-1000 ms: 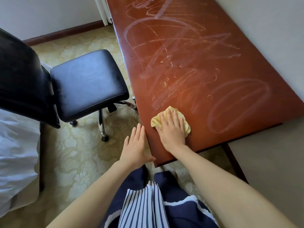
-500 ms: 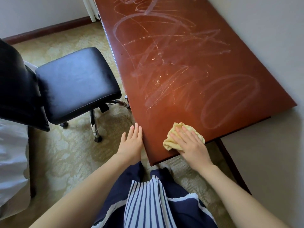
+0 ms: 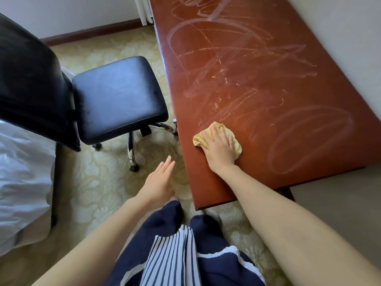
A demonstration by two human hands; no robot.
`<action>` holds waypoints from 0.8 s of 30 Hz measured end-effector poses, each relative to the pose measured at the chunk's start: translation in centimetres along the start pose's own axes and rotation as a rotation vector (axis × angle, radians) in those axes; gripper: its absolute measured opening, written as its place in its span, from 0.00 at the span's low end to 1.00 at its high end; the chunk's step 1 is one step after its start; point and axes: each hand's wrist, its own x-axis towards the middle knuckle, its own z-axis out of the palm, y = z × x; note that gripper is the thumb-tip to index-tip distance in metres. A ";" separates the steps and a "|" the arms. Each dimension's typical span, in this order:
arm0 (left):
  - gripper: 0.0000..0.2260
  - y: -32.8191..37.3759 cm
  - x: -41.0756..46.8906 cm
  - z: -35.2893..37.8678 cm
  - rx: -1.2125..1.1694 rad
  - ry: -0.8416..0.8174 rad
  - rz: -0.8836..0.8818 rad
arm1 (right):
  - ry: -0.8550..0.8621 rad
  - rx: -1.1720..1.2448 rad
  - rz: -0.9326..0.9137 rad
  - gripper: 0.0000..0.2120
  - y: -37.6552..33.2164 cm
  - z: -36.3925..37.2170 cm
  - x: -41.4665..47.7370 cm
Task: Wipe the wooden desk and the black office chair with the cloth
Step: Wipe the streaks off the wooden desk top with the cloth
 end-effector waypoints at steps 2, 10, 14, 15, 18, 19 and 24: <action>0.37 -0.1 -0.4 -0.2 -0.048 0.029 -0.028 | 0.004 -0.002 -0.078 0.23 -1.6 0.7 -0.7; 0.33 2.6 0.6 -1.1 -0.200 0.074 -0.011 | -0.008 -0.066 -0.433 0.29 -1.2 2.0 -9.5; 0.38 4.7 1.9 -0.8 -0.229 0.054 0.011 | 0.053 -0.062 -0.399 0.30 2.6 1.7 -14.1; 0.40 5.1 2.3 -0.5 -0.175 0.045 0.012 | 0.080 -0.044 -0.384 0.30 3.6 1.6 -14.9; 0.43 6.4 3.1 0.4 -0.058 0.014 0.005 | 0.137 -0.006 -0.321 0.32 7.3 1.0 -16.3; 0.43 6.8 3.3 0.7 -0.052 0.005 -0.003 | 0.133 0.021 -0.284 0.32 8.5 0.7 -16.5; 0.41 7.6 3.7 2.1 0.045 -0.039 -0.007 | 0.072 0.047 -0.094 0.30 14.4 -1.1 -14.8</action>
